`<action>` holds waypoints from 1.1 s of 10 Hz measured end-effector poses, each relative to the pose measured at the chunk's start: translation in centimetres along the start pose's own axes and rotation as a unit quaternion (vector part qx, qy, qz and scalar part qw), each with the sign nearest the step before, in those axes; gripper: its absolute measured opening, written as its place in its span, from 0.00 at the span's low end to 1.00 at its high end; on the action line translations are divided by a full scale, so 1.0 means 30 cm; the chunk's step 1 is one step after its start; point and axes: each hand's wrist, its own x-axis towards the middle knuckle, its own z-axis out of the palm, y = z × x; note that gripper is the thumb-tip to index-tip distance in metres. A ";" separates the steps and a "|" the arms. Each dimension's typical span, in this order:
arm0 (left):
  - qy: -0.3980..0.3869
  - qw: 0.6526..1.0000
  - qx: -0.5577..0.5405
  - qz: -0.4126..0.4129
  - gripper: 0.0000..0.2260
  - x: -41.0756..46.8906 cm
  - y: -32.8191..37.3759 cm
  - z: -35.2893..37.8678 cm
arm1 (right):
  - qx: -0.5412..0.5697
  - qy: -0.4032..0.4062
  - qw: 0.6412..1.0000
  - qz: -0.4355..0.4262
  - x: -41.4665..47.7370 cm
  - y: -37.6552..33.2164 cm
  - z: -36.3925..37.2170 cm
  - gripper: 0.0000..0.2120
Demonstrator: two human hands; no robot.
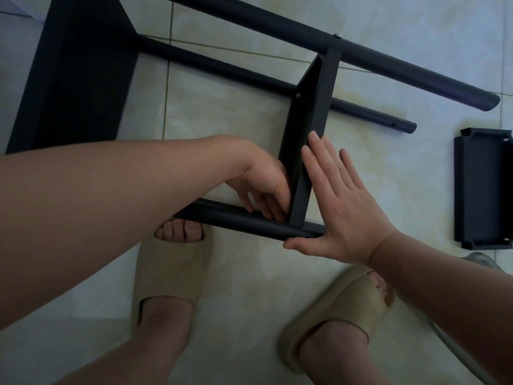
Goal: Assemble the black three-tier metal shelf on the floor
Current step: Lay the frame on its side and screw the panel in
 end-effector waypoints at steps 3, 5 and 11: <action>-0.009 1.000 -0.024 -0.006 0.07 -0.006 0.002 -0.007 | 0.000 0.005 1.000 -0.002 0.000 0.004 0.005 0.59; 0.010 1.000 -0.022 -0.014 0.04 0.003 0.005 0.007 | -0.003 0.004 1.000 -0.001 -0.001 0.004 0.004 0.60; 0.004 0.999 -0.022 -0.033 0.05 -0.011 0.017 0.006 | 0.001 -0.002 1.000 0.000 0.001 0.001 -0.003 0.59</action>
